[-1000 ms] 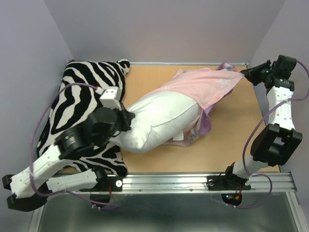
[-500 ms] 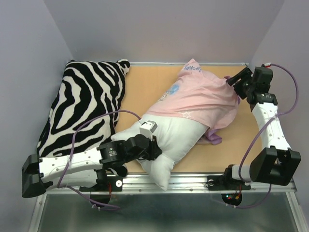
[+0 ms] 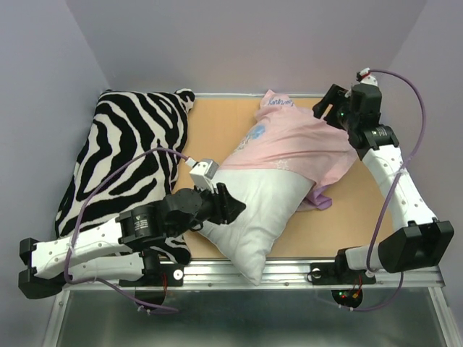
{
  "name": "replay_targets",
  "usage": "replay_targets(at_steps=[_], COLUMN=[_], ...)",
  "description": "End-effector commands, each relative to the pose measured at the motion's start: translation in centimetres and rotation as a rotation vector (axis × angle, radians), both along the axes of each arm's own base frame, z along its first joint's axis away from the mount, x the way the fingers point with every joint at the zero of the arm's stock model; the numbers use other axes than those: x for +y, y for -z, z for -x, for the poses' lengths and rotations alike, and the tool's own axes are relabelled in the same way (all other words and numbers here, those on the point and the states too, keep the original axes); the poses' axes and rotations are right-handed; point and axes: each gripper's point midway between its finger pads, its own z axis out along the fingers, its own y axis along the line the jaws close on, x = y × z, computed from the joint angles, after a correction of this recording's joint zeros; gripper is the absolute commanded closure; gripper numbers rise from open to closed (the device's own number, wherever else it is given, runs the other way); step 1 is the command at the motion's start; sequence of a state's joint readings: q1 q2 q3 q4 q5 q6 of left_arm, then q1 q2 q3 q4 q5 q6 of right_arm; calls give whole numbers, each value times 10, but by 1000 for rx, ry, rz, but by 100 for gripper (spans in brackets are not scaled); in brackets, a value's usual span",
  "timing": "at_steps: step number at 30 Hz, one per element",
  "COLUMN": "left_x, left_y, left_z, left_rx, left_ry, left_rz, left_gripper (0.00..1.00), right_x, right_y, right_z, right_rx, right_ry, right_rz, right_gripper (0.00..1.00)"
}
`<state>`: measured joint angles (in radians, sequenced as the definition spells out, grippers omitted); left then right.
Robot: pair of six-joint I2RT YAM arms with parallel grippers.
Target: Remove the pillowcase from the pillow
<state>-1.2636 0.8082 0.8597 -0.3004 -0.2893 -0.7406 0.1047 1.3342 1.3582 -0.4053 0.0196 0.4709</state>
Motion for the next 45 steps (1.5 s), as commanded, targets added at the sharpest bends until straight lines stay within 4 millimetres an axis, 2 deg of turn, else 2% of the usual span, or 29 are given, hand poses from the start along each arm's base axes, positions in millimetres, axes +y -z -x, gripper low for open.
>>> replay_targets(at_steps=[1, 2, 5, 6, 7, 8, 10, 11, 12, 14, 16, 17, 18, 19, 20, 22, 24, 25, 29, 30, 32, 33, 34, 36, 37, 38, 41, 42, 45], left_x=[21, 21, 10, 5, -1, -6, -12, -15, -18, -30, -36, -39, -41, -44, -45, -41, -43, -40, -34, -33, -30, -27, -26, -24, -21, -21, -17, -15, -14], left_y=[-24, -27, -12, -9, 3, 9, 27, 34, 41, 65, 91, 106, 115, 133, 140, 161, 168, 177, 192, 193, 195, 199, 197, 199, 201, 202, 210, 213, 217], left_z=[-31, -35, -45, -46, -47, -49, -52, -53, -54, -51, -47, -45, -42, -36, -33, -25, -21, -18, -12, -11, -9, -8, -6, -4, -2, -1, 5, 7, 11], left_rx=[-69, -77, -93, -93, -83, -87, -78, -74, -70, -45, -5, 15, 31, 67, 86, 127, 148, 159, 188, 193, 197, 205, 205, 212, 220, 225, 243, 246, 255], left_ry=[-195, -215, -232, -226, -224, -217, -217, -210, -198, -164, -140, -129, -122, -101, -93, -74, -73, -69, -66, -66, -65, -67, -64, -66, -64, -64, -63, -61, -55], left_rz=[-43, -60, -144, -149, -182, -188, -227, -234, -242, -258, -272, -291, -290, -289, -283, -292, -271, -276, -276, -277, -277, -282, -274, -270, -268, -267, -273, -275, -273], left_gripper=[46, 43, 42, 41, 39, 39, 38, 36, 34, 32, 33, 38, 60, 70, 87, 100, 100, 100, 100, 100, 100, 100, 100, 100, 100, 100, 100, 100, 100], right_x=[63, 82, 102, 118, 126, 144, 163, 166, 181, 187, 191, 191, 192, 193, 195, 196, 198, 198, 183, 179, 167, 159, 157, 136, 128, 110, 85, 72, 70], right_y=[-49, -37, -30, -18, -14, -5, 8, 13, 22, 41, 55, 65, 70, 74, 77, 80, 85, 88, 97, 97, 90, 87, 74, 59, 38, 33, 1, -1, -12], right_z=[-8, -11, -17, -19, -19, -18, -19, -21, -17, -26, -25, -27, -25, -23, -18, -14, -8, -5, -4, -6, -13, -16, -23, -34, -43, -48, -62, -65, -66], right_rx=[-138, -113, -100, -78, -70, -60, -45, -36, -23, 15, 54, 78, 90, 98, 104, 110, 121, 128, 160, 163, 156, 165, 148, 152, 123, 140, 104, 119, 107], right_ry=[-201, -237, -279, -311, -327, -373, -402, -384, -412, -384, -376, -370, -371, -375, -393, -407, -430, -435, -373, -352, -277, -248, -216, -138, -85, -36, 68, 83, 76], right_rz=[85, 119, 164, 179, 198, 232, 293, 333, 383, 456, 518, 540, 551, 557, 555, 550, 549, 550, 600, 614, 647, 649, 630, 595, 571, 556, 527, 517, 519], right_gripper=[25, 25, 24, 24, 24, 24, 23, 22, 22, 21, 21, 21, 21, 21, 21, 21, 23, 25, 64, 77, 86, 93, 98, 99, 99, 99, 99, 99, 89])
